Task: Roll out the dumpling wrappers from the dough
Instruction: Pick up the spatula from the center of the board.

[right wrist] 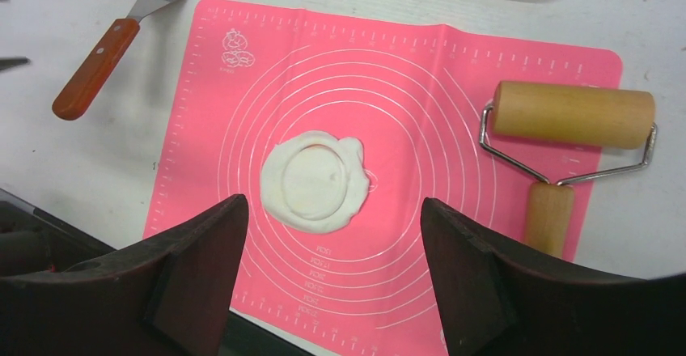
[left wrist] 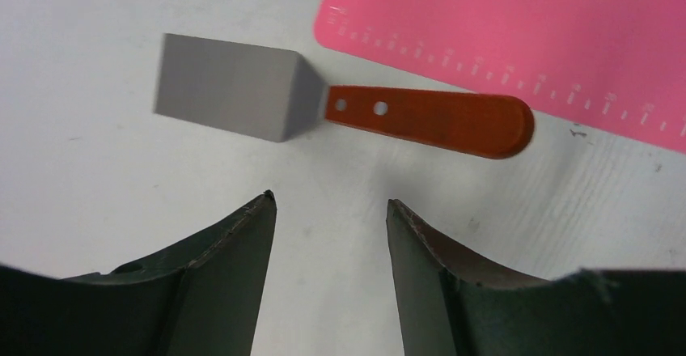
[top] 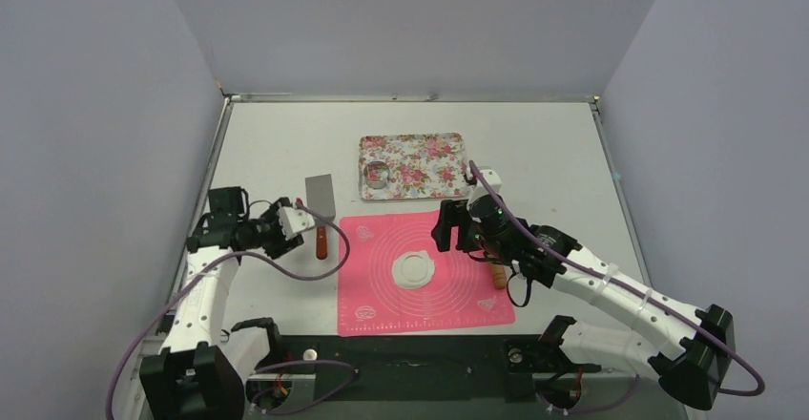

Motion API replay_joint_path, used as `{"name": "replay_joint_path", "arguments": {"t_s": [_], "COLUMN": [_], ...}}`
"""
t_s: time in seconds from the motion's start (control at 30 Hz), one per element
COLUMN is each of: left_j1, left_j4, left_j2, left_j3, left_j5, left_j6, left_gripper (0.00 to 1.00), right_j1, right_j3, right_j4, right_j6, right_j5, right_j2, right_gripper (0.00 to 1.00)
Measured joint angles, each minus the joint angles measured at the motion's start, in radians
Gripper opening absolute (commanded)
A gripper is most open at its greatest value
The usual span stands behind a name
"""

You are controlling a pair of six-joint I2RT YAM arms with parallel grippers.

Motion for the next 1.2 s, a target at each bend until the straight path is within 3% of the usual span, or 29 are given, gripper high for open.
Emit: {"name": "replay_joint_path", "arguments": {"t_s": [0.13, 0.33, 0.43, 0.67, 0.8, 1.2], "left_j1": [0.020, 0.073, 0.074, 0.003, -0.027, -0.139], "left_j4": [0.078, 0.032, 0.043, 0.251, 0.337, 0.646], "left_j2": [0.042, 0.103, 0.118, 0.114, 0.129, 0.162], "left_j3": [-0.197, -0.216, -0.229, -0.339, -0.343, -0.396], "left_j5": [0.079, 0.194, 0.238, 0.262, 0.260, 0.186], "left_j6": [0.202, 0.526, 0.595, 0.528, 0.486, 0.297], "left_gripper": [0.50, 0.54, 0.55, 0.54, 0.50, 0.51], "right_j1": [0.000, 0.000, 0.000, 0.000, 0.000, 0.000], "right_j3": [0.000, 0.000, 0.000, 0.000, 0.000, 0.000], "right_j4": [0.037, 0.060, 0.067, 0.086, 0.091, 0.096], "right_j6": [-0.004, -0.004, -0.003, -0.003, -0.005, -0.018], "right_j5": [-0.034, -0.060, -0.067, -0.070, -0.070, -0.084], "right_j2": [0.016, 0.016, 0.016, 0.017, 0.026, 0.050], "right_gripper": [0.74, 0.74, 0.74, 0.74, 0.74, 0.74]}}
